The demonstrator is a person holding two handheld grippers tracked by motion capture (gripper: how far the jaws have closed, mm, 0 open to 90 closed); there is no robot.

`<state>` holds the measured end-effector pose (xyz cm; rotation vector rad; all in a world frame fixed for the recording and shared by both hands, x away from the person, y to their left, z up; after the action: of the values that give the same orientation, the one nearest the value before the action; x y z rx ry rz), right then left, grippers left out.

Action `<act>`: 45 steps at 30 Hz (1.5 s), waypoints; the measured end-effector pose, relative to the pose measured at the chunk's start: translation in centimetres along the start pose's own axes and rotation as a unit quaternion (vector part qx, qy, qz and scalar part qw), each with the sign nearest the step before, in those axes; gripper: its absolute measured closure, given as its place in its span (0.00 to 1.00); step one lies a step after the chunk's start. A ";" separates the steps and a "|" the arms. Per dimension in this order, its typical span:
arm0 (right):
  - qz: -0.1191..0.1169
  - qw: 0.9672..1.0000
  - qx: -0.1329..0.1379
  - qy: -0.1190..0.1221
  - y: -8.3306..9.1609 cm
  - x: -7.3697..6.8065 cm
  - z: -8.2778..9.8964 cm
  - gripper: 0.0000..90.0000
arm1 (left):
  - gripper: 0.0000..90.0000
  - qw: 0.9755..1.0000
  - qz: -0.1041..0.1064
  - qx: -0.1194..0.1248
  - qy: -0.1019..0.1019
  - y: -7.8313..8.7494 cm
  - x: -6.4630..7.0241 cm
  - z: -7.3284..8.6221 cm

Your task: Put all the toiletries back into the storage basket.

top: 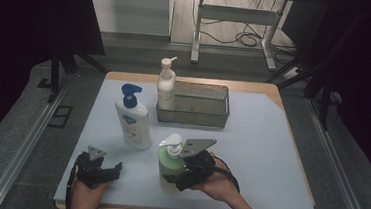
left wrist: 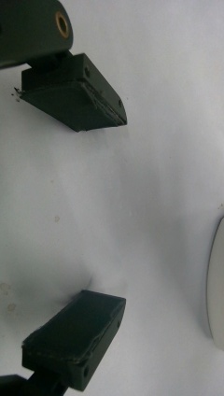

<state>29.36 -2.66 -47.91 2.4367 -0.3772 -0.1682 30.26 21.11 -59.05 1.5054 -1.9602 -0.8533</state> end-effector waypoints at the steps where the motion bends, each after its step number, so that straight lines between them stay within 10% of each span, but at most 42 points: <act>1: 0.000 1.000 0.000 -0.003 0.0 0.1 0.0 0.14 | 0.13 1.000 0.000 0.000 0.000 0.0 0.0 0.0; 45: 0.106 0.991 0.028 -0.071 2.6 9.0 -3.2 0.14 | 0.13 1.000 0.000 0.002 -0.001 0.0 0.0 0.0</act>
<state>38.04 -5.45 -44.03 2.4258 -0.7080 -0.2415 30.31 21.12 -59.06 1.5075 -1.9638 -0.8529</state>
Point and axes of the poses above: each handheld gripper's, and its own axes: y roughly backward along the jaws, z roughly out of its underside, x roughly to its right, the point moved 9 cm from there along -y, roughly forward along the jaws, and after that the axes turned 1 degree about -x, right-handed, at the moved point
